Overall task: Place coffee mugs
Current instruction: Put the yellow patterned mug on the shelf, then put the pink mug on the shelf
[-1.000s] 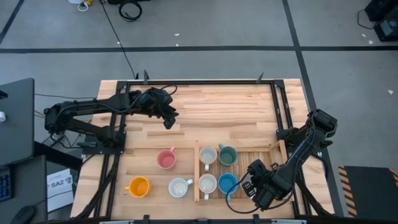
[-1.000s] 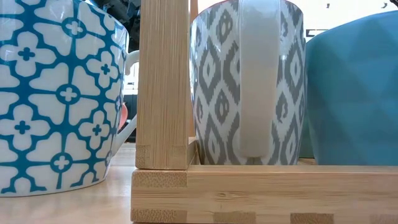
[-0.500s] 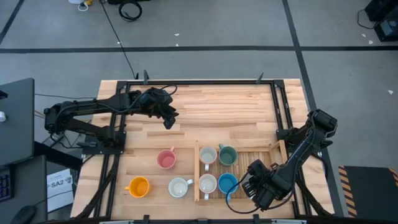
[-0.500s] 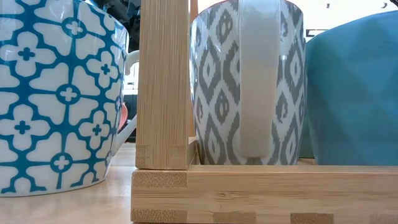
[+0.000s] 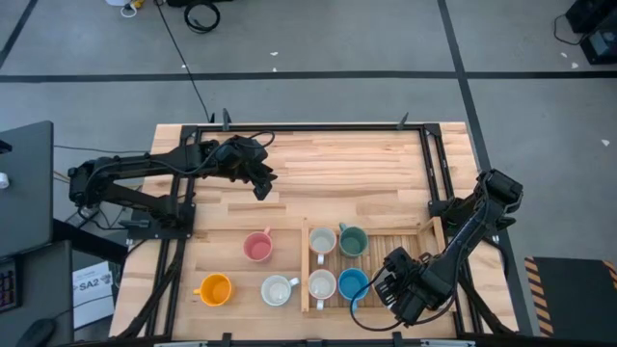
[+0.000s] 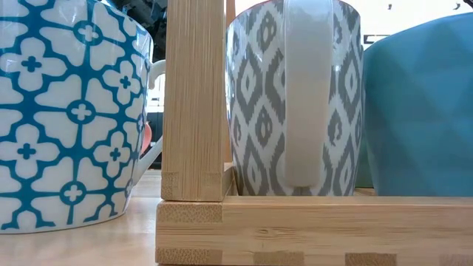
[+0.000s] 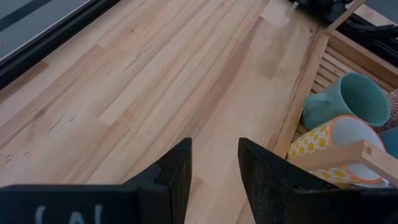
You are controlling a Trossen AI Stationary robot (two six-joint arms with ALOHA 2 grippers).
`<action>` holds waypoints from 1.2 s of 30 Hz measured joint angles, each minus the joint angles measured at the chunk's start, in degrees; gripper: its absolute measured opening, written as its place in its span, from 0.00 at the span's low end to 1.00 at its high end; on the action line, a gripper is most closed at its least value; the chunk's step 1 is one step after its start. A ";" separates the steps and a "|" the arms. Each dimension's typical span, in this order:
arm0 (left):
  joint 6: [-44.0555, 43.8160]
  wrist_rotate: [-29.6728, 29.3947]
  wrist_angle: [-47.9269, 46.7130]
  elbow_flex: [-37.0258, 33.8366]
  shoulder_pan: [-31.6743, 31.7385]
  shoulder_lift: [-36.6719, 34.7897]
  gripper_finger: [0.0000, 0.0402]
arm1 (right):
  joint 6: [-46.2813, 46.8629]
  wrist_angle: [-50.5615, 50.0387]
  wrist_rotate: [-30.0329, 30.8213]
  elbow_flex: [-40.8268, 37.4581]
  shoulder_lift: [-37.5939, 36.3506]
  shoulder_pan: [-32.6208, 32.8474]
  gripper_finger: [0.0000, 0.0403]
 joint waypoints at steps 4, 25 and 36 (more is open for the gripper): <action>0.00 0.00 0.00 0.00 -0.01 0.00 0.34 | -0.09 0.00 -0.06 0.00 0.00 0.00 0.50; -0.11 0.02 0.00 0.00 -0.01 0.00 0.34 | -2.44 -15.58 -2.12 9.58 -0.44 0.02 0.50; 0.07 2.91 -1.83 0.00 -0.01 0.00 0.34 | -6.93 -21.24 3.30 19.12 -0.48 -0.62 0.50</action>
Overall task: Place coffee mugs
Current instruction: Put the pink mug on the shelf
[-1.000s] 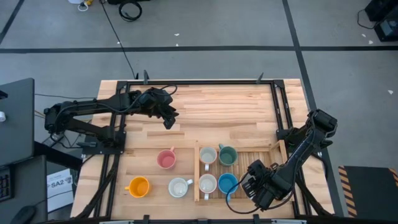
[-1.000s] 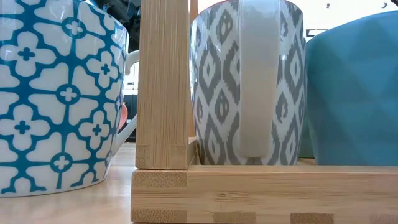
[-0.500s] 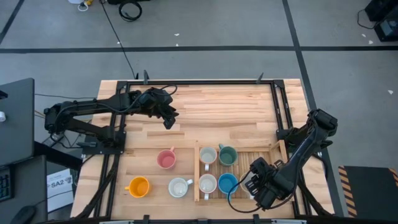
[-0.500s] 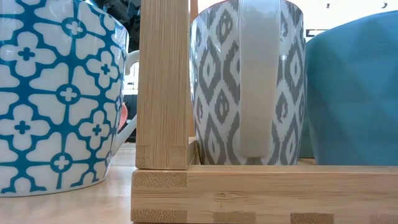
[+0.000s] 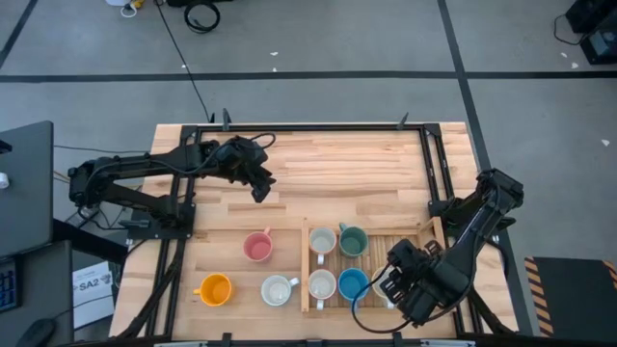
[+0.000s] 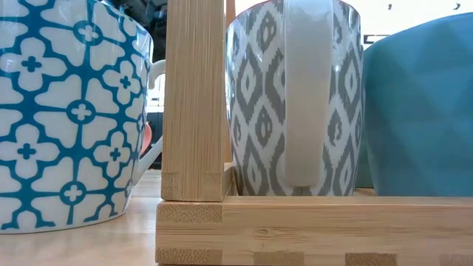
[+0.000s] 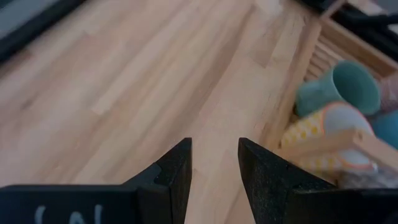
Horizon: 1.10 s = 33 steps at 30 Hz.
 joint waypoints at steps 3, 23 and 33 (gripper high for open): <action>0.00 2.30 -2.49 -0.02 0.00 0.00 0.34 | -1.78 0.03 3.01 1.40 0.00 -0.76 0.50; -0.65 12.14 -18.07 -0.02 -12.83 -0.02 0.34 | -22.32 5.16 7.39 2.11 0.00 -9.74 0.50; -6.92 0.21 -18.09 -0.02 -24.29 -0.02 0.34 | -28.15 8.72 7.35 2.11 0.00 -11.12 0.50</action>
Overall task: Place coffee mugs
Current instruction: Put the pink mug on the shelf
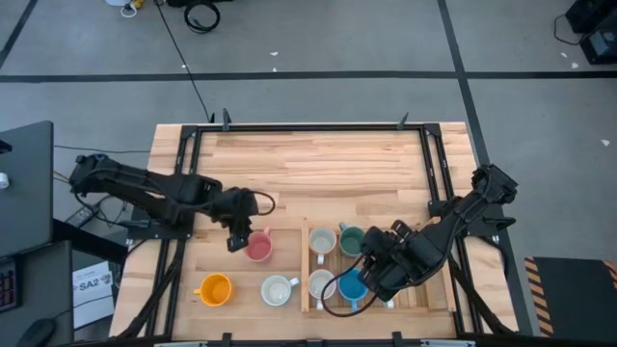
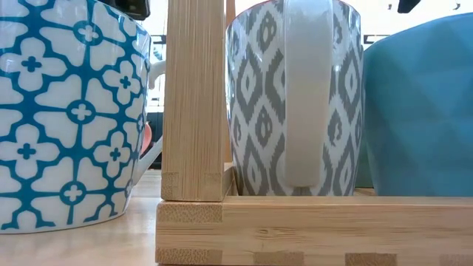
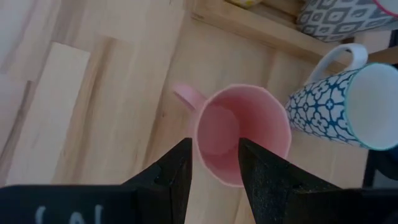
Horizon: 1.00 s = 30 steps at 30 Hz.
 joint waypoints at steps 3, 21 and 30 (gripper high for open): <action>-1.26 -3.29 -0.02 0.00 -1.79 0.05 0.34 | -0.32 0.72 -0.09 -0.01 0.00 0.02 0.50; -3.77 -5.09 -0.36 -0.11 -4.35 8.03 0.34 | -0.32 2.90 -0.11 0.01 0.00 0.04 0.50; -3.73 -5.46 -0.77 -0.11 -4.29 14.80 0.34 | -0.34 3.06 -0.11 0.01 0.00 0.04 0.50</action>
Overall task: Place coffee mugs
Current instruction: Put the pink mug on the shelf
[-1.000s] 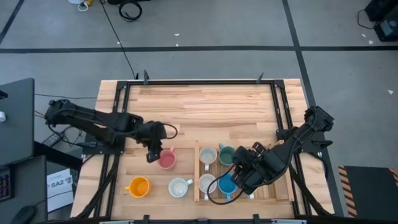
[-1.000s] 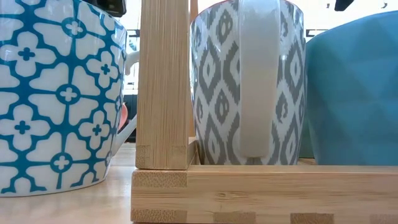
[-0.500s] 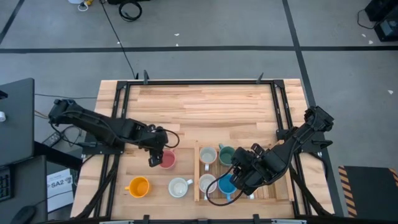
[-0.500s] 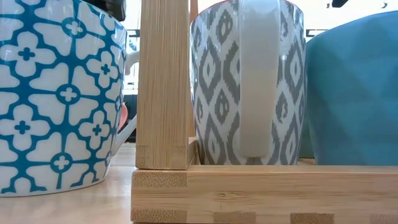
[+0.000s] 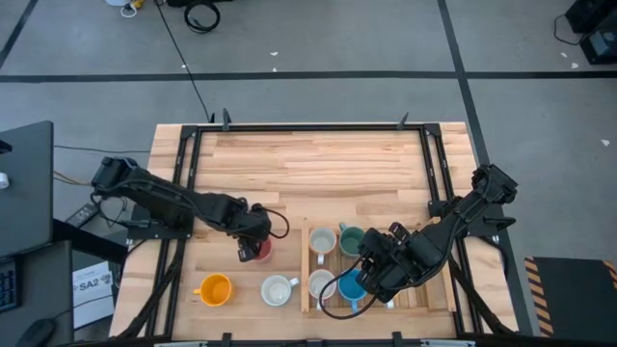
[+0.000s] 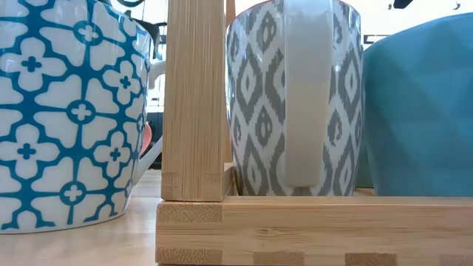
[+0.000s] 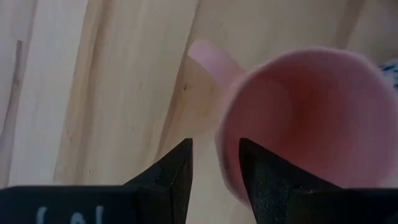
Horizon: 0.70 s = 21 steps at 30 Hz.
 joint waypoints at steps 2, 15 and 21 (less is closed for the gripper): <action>0.02 -0.03 -0.01 0.00 0.06 1.37 0.34 | -0.01 0.01 0.00 0.00 0.00 0.00 0.50; 0.23 -0.03 0.54 0.02 0.08 7.40 0.34 | -1.49 0.10 0.00 0.00 0.00 0.00 0.50; 1.29 -0.03 1.12 0.02 0.08 7.65 0.28 | -1.49 0.40 0.01 -0.01 0.00 0.00 0.50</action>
